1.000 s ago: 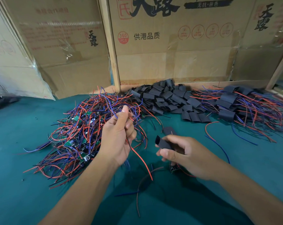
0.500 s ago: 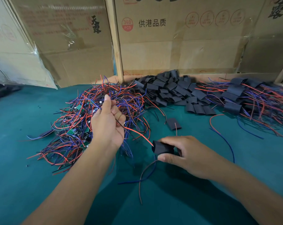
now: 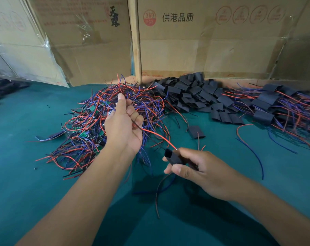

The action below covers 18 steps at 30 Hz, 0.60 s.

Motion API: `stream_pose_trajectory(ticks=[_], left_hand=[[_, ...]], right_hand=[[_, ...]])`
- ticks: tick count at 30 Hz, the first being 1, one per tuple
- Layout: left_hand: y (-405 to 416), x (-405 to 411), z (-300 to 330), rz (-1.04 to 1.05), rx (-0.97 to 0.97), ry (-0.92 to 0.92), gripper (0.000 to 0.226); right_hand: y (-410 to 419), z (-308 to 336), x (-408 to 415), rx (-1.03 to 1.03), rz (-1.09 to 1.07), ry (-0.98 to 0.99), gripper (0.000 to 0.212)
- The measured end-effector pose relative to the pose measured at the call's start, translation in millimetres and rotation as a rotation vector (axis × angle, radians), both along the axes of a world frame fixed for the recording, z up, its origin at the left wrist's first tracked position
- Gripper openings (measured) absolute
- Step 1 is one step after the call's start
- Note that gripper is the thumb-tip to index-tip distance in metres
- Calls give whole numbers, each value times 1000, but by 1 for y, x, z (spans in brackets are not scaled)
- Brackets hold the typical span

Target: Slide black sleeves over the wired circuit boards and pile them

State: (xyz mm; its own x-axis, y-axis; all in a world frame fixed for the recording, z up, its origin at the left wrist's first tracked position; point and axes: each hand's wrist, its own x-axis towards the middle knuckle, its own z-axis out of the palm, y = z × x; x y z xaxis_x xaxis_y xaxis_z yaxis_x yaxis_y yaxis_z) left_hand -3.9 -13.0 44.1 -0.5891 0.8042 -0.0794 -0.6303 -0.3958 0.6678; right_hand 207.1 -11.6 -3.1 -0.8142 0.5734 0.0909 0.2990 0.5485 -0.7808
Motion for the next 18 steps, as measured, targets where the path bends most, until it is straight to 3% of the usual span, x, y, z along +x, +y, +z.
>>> stream_pose_trajectory(ticks=[7,18], left_hand=[[0,-3,-1,29,14,42,32],[-1,0,-1,53,31,126,32]], right_hand=[[-3,7,2,-279,87,147,44],[-4,7,-1,-314,46,167,34]])
